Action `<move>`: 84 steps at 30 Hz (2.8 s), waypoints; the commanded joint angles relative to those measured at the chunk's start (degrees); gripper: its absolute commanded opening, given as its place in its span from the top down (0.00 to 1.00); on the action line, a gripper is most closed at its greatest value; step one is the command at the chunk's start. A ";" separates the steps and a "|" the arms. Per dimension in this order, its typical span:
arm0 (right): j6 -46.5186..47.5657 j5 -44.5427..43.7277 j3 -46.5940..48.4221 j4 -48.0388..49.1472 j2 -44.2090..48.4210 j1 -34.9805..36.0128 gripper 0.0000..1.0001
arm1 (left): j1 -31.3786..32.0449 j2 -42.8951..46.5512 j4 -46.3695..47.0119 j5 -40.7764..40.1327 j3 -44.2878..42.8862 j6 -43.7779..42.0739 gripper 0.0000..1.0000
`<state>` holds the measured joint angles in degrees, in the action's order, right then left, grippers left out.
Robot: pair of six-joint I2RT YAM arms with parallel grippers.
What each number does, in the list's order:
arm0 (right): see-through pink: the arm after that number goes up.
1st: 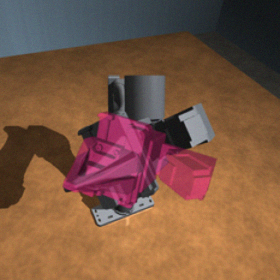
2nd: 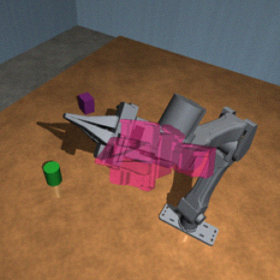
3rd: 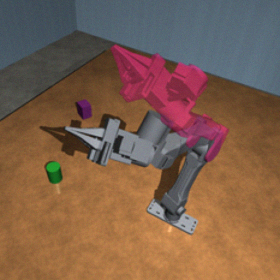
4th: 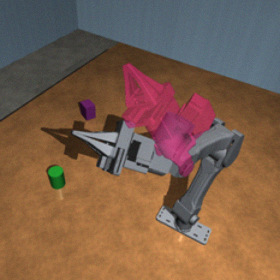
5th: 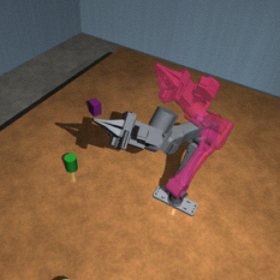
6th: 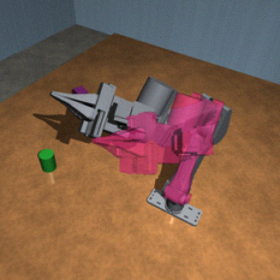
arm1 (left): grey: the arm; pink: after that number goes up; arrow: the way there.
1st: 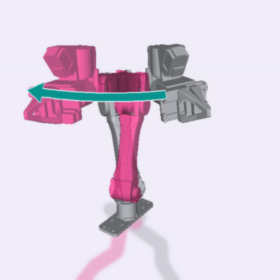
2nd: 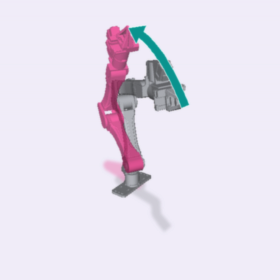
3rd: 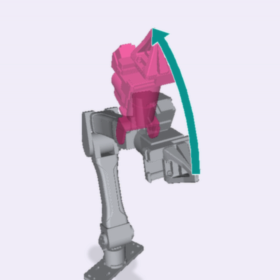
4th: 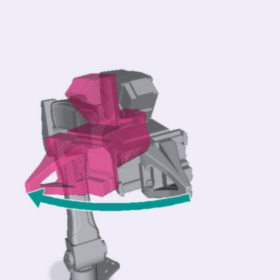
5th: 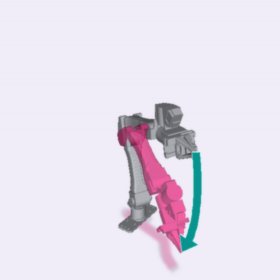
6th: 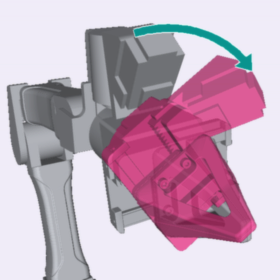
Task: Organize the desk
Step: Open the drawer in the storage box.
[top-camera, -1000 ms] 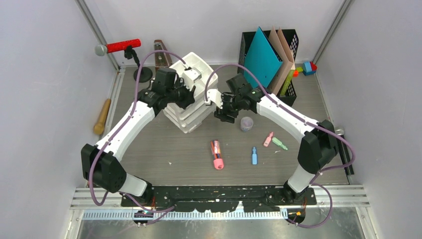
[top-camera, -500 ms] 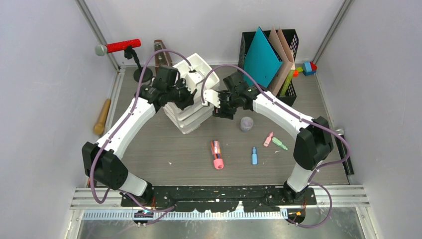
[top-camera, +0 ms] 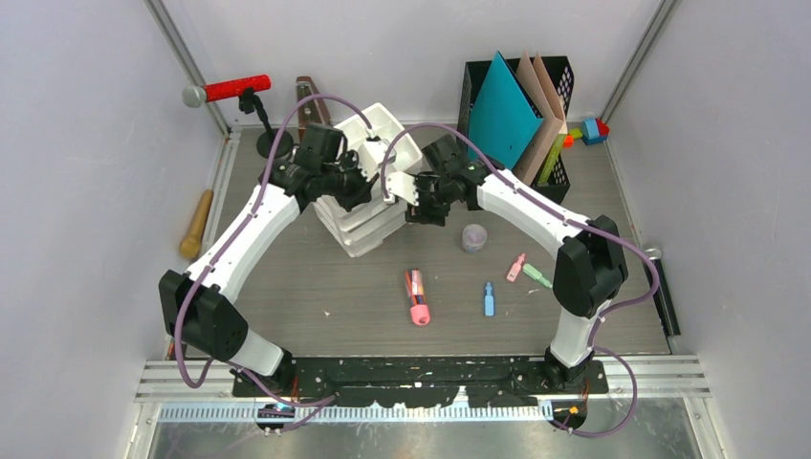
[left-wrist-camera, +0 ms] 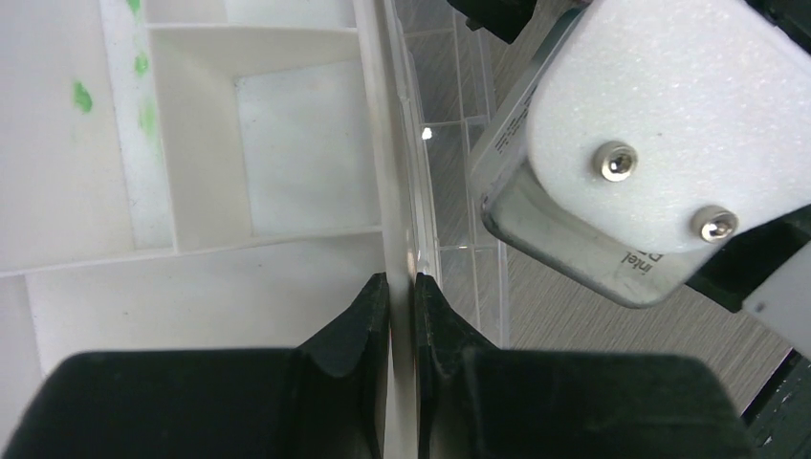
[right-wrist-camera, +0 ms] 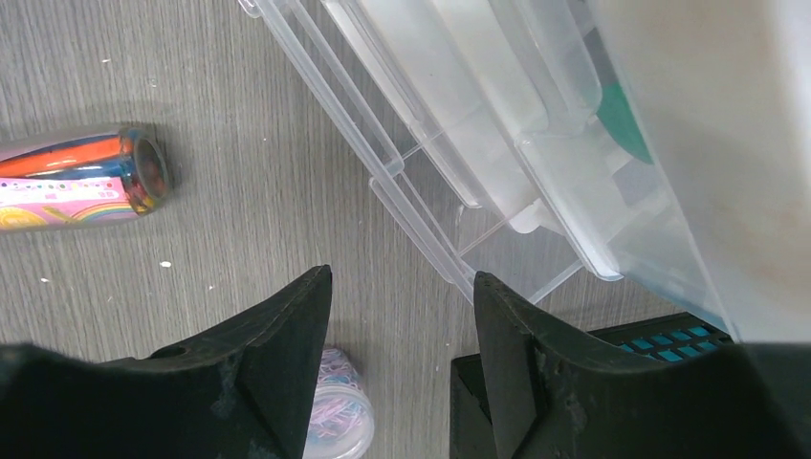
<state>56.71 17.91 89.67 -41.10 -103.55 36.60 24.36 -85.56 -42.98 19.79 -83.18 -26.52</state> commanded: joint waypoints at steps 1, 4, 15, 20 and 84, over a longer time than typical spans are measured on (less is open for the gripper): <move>2.68 0.85 2.94 -0.79 -0.86 0.23 0.38 | -0.35 -3.01 -12.71 -3.17 1.88 -4.58 1.00; 3.84 0.92 2.38 -0.87 -1.46 0.23 0.39 | -0.68 -3.49 -12.74 -3.42 1.47 -4.76 1.00; 5.72 2.03 -0.53 -0.89 -1.76 0.22 0.49 | -2.50 -4.46 -13.86 -3.10 0.68 -6.15 1.00; 6.61 2.75 -0.76 -3.41 -0.80 0.25 0.56 | -3.15 -4.45 -14.31 -3.89 0.09 -7.10 1.00; 5.26 -5.44 9.73 -13.20 -2.80 7.24 0.29 | -4.96 -8.33 -15.99 -5.91 -4.80 -11.70 0.52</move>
<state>60.51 13.39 99.72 -56.82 -105.38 43.92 21.04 -90.98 -51.81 18.98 -90.94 -38.02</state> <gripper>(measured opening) 0.714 0.479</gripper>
